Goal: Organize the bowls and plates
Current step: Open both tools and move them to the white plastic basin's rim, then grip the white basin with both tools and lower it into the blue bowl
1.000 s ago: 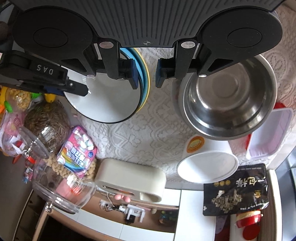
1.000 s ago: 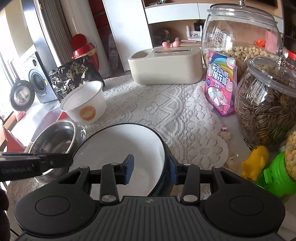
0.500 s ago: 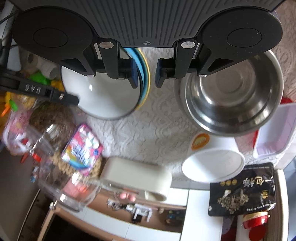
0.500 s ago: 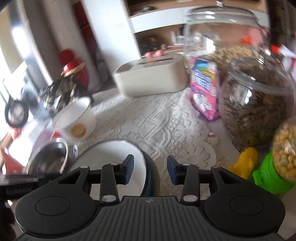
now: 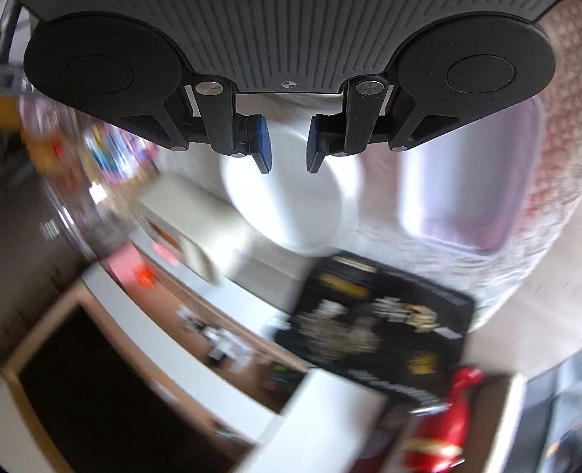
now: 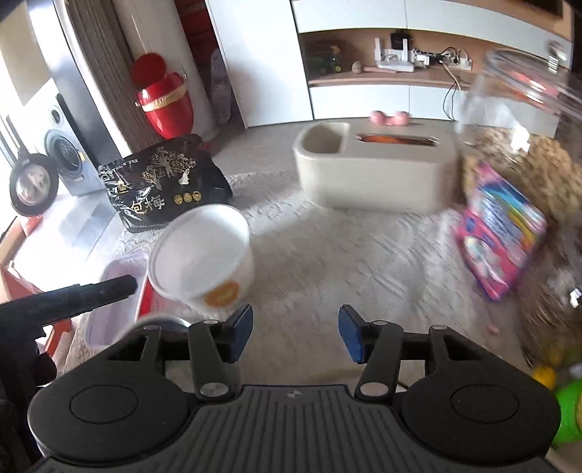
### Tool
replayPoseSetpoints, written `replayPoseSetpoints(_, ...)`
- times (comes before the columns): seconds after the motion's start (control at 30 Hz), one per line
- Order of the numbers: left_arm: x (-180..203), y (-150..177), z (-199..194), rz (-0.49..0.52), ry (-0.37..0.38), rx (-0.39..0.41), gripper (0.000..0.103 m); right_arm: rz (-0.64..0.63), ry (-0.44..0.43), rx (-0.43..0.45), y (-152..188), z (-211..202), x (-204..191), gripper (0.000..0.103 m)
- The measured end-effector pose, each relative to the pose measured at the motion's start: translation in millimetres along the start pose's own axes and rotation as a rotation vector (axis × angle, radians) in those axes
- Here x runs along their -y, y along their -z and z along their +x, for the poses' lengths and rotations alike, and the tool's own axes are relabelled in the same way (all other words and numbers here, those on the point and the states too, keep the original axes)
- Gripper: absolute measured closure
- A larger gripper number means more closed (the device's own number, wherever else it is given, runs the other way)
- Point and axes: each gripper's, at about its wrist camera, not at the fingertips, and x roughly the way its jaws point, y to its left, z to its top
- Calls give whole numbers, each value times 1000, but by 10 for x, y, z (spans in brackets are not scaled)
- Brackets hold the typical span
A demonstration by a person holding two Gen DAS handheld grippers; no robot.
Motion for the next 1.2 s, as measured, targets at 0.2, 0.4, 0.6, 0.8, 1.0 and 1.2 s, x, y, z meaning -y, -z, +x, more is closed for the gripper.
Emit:
replayPoseSetpoints(0.2, -520, -207, 355, -131, 38, -20, 80, 99, 5, -119, -387, 729, -254, 51)
replayPoseSetpoints(0.4, -548, -251, 608, -135, 62, -42, 80, 116, 32, -151, -524, 1335, -392, 51)
replayPoseSetpoints(0.6, -475, -115, 842, -83, 26, -123, 76, 133, 11, -255, -455, 1855, -489, 80)
replayPoseSetpoints(0.8, -283, -75, 435, -36, 102, -6, 75, 67, -1, -198, -360, 1511, -634, 82)
replayPoseSetpoints(1.0, 145, 169, -170, 16, 268, 44, 76, -28, -7, -9, -188, 420, -559, 81)
replayPoseSetpoints(1.2, 734, 663, -474, 107, 310, -7, 75, -70, 80, 52, 317, -406, -236, 81)
